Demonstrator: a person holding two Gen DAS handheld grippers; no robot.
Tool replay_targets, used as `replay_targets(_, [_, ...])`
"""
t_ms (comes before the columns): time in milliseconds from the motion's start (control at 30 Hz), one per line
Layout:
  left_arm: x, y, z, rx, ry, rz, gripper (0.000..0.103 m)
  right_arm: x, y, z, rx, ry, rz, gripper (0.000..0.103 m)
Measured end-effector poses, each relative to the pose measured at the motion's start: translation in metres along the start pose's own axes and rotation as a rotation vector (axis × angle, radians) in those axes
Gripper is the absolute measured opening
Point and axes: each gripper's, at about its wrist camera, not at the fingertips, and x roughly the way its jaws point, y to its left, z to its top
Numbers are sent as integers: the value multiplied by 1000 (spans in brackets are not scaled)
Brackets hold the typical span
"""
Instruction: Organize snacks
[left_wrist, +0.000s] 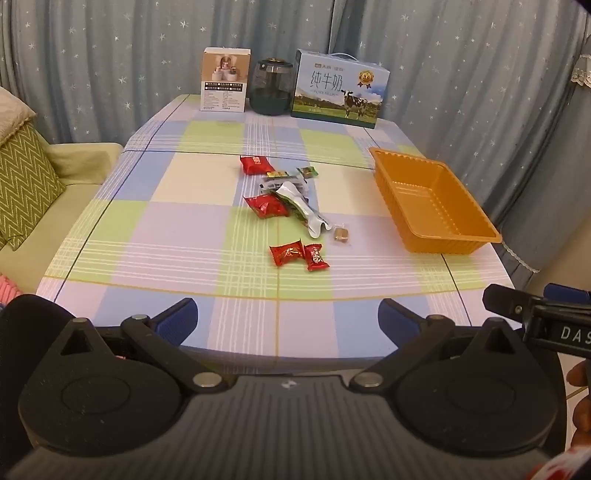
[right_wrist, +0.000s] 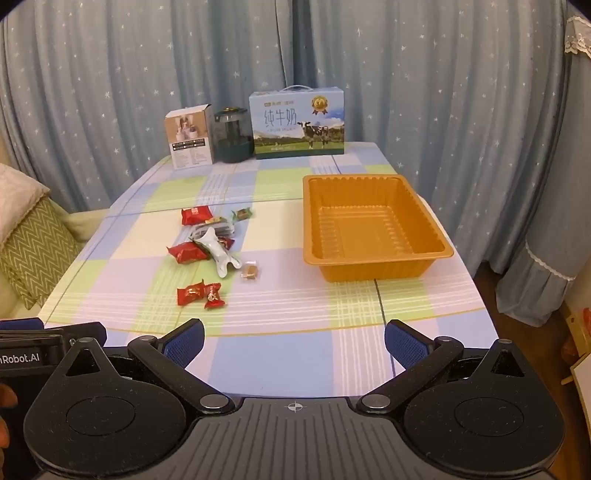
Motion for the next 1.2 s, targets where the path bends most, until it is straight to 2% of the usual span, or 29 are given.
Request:
replay_targets(133, [-1,-1,1,-6,2,-23,103,0,0,1,-4,-3,-1,103])
replay_targets(233, [1,-4,-2,12,-6,8,103,0,1,0,-7,-1,-4,103])
replay_targets(300, [-1,4,-3,1,-9,-10,103,0,1,1,-6,-1,-3,103])
replay_targets(1200, [1,-2,0,9,-6,-2,103,-1,1,2,-5,2,3,103])
